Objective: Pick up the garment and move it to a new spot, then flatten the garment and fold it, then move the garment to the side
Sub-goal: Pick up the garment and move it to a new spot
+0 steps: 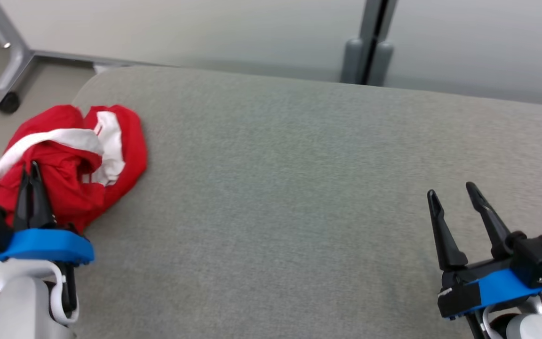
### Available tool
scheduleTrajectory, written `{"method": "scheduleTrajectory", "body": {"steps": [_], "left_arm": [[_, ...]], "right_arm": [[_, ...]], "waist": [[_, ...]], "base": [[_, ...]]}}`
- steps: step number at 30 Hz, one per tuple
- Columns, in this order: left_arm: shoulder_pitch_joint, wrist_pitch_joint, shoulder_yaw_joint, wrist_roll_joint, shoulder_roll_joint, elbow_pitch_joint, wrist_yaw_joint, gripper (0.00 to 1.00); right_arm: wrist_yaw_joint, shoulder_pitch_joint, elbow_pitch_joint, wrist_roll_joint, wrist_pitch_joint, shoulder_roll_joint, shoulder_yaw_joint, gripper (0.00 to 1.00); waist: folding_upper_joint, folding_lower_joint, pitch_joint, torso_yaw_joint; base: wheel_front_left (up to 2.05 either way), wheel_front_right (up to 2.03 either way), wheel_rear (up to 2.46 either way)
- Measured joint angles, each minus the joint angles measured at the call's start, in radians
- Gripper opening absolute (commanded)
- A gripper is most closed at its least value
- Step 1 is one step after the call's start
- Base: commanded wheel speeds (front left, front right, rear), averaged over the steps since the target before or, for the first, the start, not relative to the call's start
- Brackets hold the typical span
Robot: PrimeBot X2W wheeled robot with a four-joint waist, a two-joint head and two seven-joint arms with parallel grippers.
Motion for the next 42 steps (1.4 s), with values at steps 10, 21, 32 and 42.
{"method": "scheduleTrajectory", "body": {"steps": [10,21,32,42], "left_arm": [[0.098,0.078,-0.182,0.050,-0.092,-0.288,-0.022,0.00],[-0.078,0.128,-0.508,0.048,-0.150,-0.216,-0.065,0.00],[-0.161,0.098,-0.777,-0.035,-0.158,-0.037,-0.071,0.36],[-0.169,0.007,-0.767,-0.072,-0.159,-0.072,-0.010,1.00]], "right_arm": [[0.000,0.022,0.011,0.002,-0.010,0.026,0.013,1.00],[0.000,-0.035,0.053,0.028,-0.066,0.046,0.028,1.00],[0.000,-0.078,0.116,0.044,-0.119,0.059,0.023,1.00],[0.000,-0.086,0.142,0.028,-0.131,0.061,0.011,1.00]], "waist": [[0.0000,0.0003,-0.003,-0.166],[0.0002,0.0006,0.124,-0.386],[0.0003,0.0004,0.200,-0.459],[0.0003,0.0002,0.120,-0.373]], "base": [[0.00,0.00,0.00],[0.00,0.00,0.00],[0.00,0.00,0.00],[0.00,0.00,0.00]]}}
